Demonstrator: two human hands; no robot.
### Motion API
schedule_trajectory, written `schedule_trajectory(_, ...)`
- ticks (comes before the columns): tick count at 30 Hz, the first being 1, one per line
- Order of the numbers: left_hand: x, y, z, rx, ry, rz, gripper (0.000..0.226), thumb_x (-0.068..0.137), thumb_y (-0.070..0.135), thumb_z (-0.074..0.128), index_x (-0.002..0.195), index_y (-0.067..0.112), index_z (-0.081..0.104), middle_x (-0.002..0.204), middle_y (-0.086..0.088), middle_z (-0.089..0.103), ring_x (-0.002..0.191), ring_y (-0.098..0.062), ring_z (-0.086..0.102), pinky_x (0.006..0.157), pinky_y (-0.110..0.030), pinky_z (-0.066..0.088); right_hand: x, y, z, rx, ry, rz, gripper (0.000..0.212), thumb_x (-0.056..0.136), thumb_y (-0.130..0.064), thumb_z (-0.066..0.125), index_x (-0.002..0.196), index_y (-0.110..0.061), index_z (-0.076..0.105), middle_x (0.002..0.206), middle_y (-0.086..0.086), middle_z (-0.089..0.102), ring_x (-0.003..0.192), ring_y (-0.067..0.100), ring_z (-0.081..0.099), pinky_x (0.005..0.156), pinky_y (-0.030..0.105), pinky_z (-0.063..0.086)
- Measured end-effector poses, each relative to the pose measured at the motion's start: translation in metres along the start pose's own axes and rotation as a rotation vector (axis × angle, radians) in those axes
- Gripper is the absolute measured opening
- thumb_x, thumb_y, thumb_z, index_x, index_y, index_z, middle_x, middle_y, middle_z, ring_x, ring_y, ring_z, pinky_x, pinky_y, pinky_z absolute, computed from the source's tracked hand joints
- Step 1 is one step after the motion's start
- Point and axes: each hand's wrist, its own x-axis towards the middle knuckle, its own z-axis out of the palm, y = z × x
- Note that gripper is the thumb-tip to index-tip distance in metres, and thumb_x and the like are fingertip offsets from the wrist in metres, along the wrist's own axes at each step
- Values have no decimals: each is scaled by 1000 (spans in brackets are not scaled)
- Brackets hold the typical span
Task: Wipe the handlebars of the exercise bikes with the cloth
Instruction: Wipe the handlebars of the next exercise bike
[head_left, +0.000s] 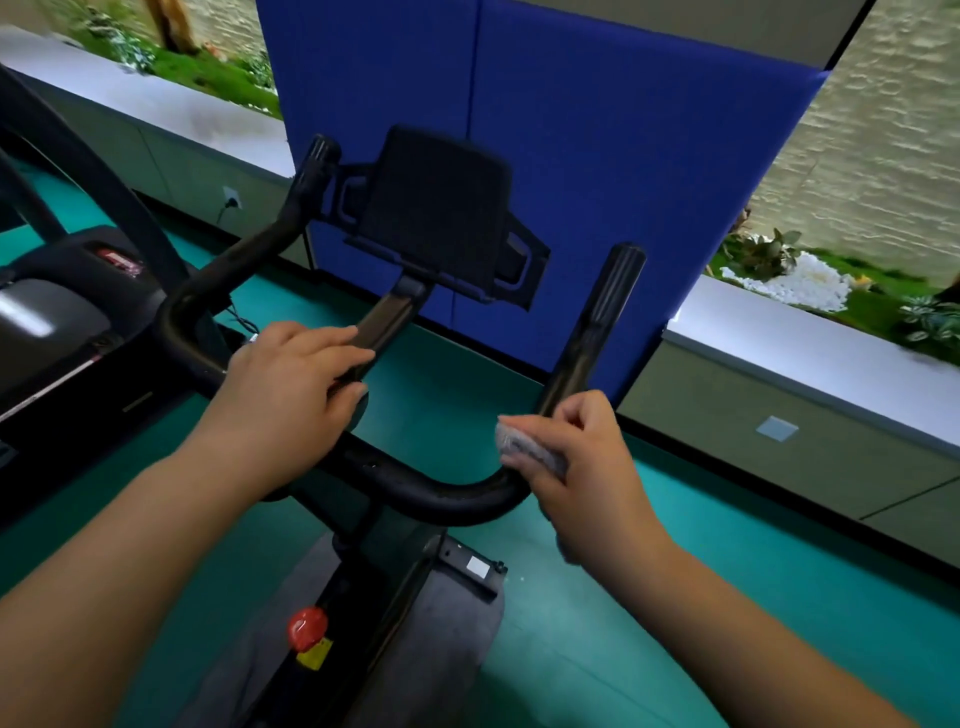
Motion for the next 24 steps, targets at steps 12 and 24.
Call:
schedule_trajectory(12, -5, -11, 13, -104, 40, 120, 50, 85, 47, 35, 112, 23, 70, 126, 5, 62, 111, -27, 52, 91, -47, 42, -14, -19, 20, -123, 148, 84, 23, 84, -28, 71, 107, -26, 73, 90, -3, 36, 82, 16, 47, 74, 25, 46)
schedule_trajectory(24, -2, -35, 14, -286, 21, 191, 32, 95, 30, 48, 120, 24, 66, 128, 11, 59, 118, -17, 44, 103, -29, 33, -28, -40, 41, -163, 244, 156, 16, 84, -27, 72, 99, -24, 74, 90, 1, 39, 81, 18, 47, 75, 23, 45)
